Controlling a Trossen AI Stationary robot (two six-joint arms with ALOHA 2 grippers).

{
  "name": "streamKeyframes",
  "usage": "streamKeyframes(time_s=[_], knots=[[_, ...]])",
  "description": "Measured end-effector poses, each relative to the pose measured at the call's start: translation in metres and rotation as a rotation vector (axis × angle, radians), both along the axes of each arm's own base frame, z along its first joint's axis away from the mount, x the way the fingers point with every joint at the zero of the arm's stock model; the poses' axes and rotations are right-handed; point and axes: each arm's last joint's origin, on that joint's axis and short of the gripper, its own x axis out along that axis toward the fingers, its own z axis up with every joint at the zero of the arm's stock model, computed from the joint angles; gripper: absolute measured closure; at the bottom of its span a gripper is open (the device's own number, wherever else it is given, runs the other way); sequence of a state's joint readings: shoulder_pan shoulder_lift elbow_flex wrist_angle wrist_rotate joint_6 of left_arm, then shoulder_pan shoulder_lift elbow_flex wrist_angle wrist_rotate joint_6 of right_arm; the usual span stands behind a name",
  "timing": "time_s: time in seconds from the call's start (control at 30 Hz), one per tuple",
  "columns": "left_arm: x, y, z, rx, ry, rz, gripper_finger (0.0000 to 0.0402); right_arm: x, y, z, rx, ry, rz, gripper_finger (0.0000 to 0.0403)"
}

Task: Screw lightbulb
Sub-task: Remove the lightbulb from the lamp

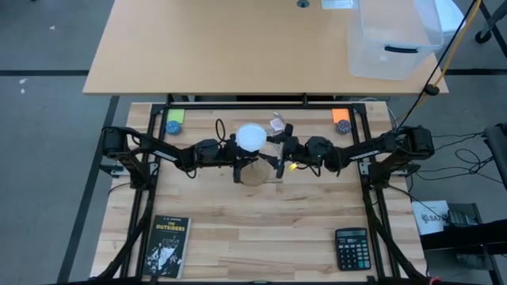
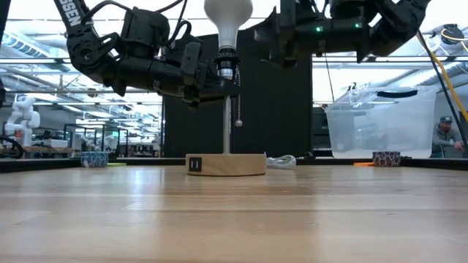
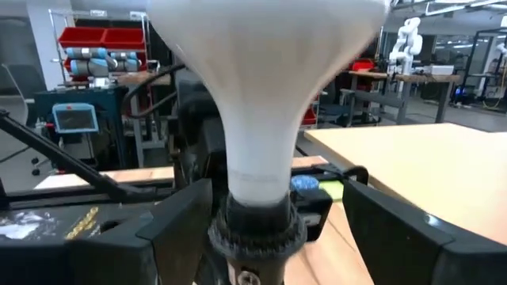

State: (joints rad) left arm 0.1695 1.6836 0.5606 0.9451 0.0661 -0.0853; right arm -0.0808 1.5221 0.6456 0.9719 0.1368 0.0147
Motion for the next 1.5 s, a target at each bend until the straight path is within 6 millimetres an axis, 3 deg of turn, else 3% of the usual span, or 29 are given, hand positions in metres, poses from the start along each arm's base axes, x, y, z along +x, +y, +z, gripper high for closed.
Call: streamKeyframes(time_s=[0.5, 0.9, 1.03, 1.33, 1.5], knots=[[-0.001, 0.004, 0.000, -0.016, 0.001, 0.132, 0.0330, 0.017, 0.000, 0.024, -0.021, 0.019, -0.064, 0.0124], [-0.001, 0.004, 0.000, -0.018, 0.004, 0.136, 0.0330, 0.049, -0.003, 0.018, -0.050, 0.040, -0.072, 0.0126], [-0.001, 0.004, 0.000, -0.018, 0.005, 0.135, 0.0330, 0.055, -0.004, 0.018, -0.070, 0.044, -0.077, 0.0151], [-0.001, 0.003, 0.000, -0.017, 0.004, 0.117, 0.0330, 0.052, -0.017, 0.023, -0.051, 0.030, 0.014, 0.0251], [0.000, 0.000, 0.000, -0.006, 0.006, 0.079, 0.0330, 0.050, -0.025, 0.024, -0.059, 0.033, 0.100, 0.0252]])
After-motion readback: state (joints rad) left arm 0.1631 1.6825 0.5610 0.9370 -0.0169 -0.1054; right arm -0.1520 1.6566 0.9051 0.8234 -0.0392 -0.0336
